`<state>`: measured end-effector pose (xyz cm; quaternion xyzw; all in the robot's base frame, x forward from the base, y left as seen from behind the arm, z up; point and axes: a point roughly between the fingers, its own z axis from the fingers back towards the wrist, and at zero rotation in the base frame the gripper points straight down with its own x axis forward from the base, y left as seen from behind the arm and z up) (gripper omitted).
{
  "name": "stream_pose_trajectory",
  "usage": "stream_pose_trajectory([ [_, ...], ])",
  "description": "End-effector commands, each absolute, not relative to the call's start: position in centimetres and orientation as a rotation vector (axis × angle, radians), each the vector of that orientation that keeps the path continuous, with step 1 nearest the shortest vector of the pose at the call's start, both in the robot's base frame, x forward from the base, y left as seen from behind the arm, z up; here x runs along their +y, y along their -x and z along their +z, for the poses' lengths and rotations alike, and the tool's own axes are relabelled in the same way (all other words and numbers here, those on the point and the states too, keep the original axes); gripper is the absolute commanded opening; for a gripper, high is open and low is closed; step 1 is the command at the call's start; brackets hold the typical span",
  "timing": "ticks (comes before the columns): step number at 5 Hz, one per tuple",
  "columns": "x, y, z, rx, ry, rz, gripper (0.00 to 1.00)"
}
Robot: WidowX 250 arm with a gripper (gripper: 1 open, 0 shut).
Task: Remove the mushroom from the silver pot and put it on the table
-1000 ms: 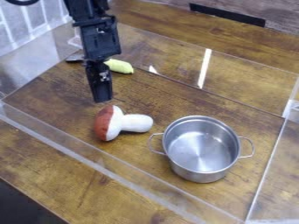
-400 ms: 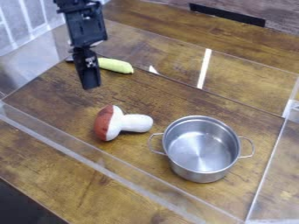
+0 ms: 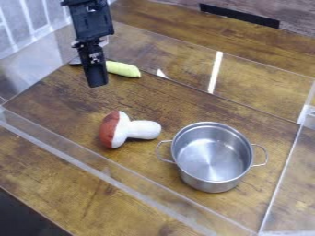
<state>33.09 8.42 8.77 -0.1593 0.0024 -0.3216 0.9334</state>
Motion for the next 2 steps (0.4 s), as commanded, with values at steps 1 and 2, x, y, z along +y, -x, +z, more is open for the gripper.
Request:
stream_pose_trajectory([
  [1, 9.1, -32.7, 10.3, -0.045, 0.286, -0.719, 1.0],
  [2, 9.4, -32.9, 8.7, -0.036, 0.292, -0.778, 0.0],
])
